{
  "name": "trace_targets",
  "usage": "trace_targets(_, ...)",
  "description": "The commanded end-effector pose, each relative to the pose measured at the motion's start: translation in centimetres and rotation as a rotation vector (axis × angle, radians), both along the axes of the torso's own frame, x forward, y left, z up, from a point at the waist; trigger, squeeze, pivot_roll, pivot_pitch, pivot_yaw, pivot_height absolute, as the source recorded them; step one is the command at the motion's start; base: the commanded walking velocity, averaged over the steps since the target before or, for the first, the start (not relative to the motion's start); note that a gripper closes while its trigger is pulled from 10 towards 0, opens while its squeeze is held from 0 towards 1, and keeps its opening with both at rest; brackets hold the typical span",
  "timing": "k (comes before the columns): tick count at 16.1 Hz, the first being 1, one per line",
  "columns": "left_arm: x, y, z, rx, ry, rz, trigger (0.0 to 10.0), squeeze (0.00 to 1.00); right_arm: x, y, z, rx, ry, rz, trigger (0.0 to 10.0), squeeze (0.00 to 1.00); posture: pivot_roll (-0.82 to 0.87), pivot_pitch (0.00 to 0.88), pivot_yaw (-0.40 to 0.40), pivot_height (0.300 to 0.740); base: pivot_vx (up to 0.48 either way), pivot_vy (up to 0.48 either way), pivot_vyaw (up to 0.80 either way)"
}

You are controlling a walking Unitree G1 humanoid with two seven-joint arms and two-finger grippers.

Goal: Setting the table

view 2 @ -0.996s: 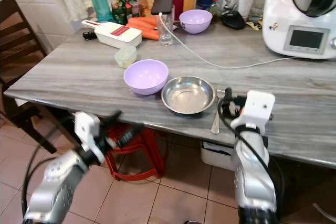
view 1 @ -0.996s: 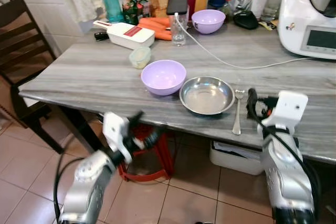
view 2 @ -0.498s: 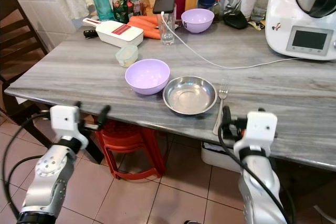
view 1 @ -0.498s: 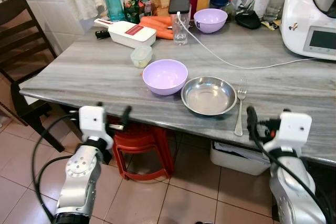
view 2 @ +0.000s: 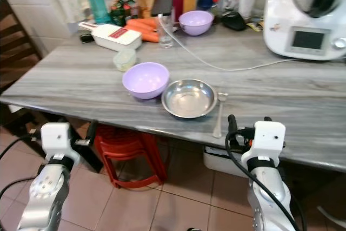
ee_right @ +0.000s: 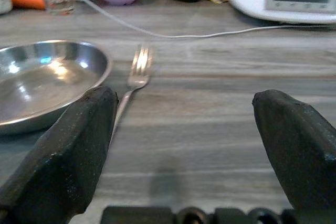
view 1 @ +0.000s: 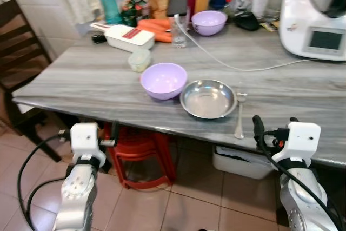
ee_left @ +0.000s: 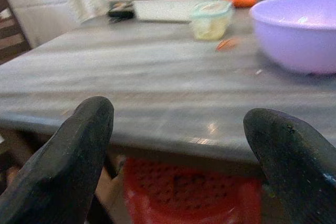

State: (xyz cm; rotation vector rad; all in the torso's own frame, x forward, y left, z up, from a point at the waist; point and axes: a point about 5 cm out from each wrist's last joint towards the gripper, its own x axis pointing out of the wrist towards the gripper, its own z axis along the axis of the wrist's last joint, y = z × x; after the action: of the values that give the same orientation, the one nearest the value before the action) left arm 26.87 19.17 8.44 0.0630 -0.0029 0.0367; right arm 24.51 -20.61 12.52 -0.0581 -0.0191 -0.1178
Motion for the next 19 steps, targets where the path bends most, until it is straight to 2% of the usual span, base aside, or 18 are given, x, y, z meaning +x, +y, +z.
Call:
trace_targets(1,0.1,0.3,0.0,0.013,0.002,0.022,10.0,0.00,0.2,0.3,0.6,0.016,-0.030,0.007,10.0,0.00,-0.12,0.021,0.082,0.740,0.000,0.000,0.00)
trace_targets(5,0.6,0.0,0.1,0.006,0.006,0.015,10.0,0.00,0.3,0.4,0.3,0.008,-0.006,-0.025,10.0,0.00,-0.13,0.012,0.092,0.740,0.000,0.000,0.00)
trace_targets(6,0.7,0.0,0.1,0.007,0.007,0.016,10.0,0.00,0.4,0.5,0.4,-0.021,-0.008,-0.026,10.0,0.00,-0.13,0.012,0.092,0.740,0.000,0.000,0.00)
trace_targets(8,0.8,-0.2,0.1,0.006,0.010,0.018,10.0,0.00,0.6,1.1,0.3,0.002,-0.034,-0.005,10.0,0.00,-0.13,0.012,0.092,0.740,-0.274,0.000,0.00)
trace_targets(10,0.8,-0.2,0.0,0.007,0.012,0.017,10.0,0.00,0.7,1.3,0.4,-0.039,-0.047,0.017,10.0,0.00,-0.13,0.012,0.092,0.740,-0.285,0.000,0.00)
trace_targets(13,1.0,-0.3,-0.1,0.008,0.015,0.015,10.0,0.00,0.7,1.6,0.0,0.032,0.003,0.048,10.0,0.00,-0.13,0.012,0.092,0.740,-0.285,0.000,0.00)
trace_targets(19,1.1,-0.4,-0.1,0.013,0.015,0.009,10.0,0.00,1.0,1.5,0.2,0.062,-0.016,0.040,10.0,0.00,-0.12,0.021,0.096,0.740,-0.293,0.000,0.00)
